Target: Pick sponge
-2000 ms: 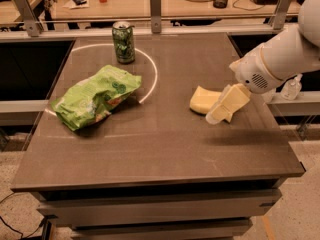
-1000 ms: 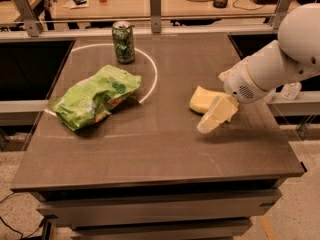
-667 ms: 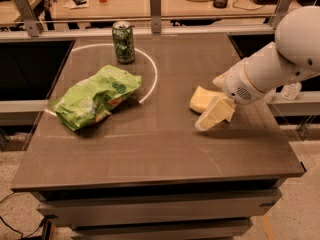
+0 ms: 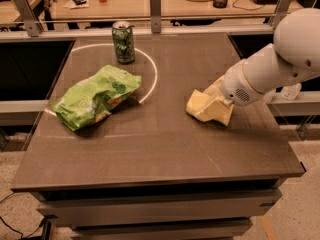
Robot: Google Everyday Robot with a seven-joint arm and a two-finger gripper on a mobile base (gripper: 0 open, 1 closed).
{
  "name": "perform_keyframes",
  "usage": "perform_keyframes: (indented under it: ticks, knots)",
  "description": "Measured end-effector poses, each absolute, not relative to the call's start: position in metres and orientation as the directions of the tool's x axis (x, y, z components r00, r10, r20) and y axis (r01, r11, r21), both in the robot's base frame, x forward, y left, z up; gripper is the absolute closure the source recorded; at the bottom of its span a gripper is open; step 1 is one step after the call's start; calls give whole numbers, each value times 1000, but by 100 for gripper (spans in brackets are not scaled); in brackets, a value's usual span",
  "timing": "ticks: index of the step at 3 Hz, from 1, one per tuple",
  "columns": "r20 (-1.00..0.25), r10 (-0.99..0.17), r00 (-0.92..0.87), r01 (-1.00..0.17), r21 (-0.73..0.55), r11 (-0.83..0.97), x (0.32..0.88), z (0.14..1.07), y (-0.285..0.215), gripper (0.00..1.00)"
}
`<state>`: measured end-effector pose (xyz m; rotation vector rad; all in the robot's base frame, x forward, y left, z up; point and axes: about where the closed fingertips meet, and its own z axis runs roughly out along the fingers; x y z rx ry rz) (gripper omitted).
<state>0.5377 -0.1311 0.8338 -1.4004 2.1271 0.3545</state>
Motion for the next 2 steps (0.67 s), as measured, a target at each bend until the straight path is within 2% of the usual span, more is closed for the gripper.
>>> perform_keyframes:
  ticks: [1, 2]
  knots:
    - [-601, -744, -292, -905, -76, 418, 538, 838, -129, 88]
    - [-671, -689, -274, -897, -80, 435, 545, 870, -132, 100]
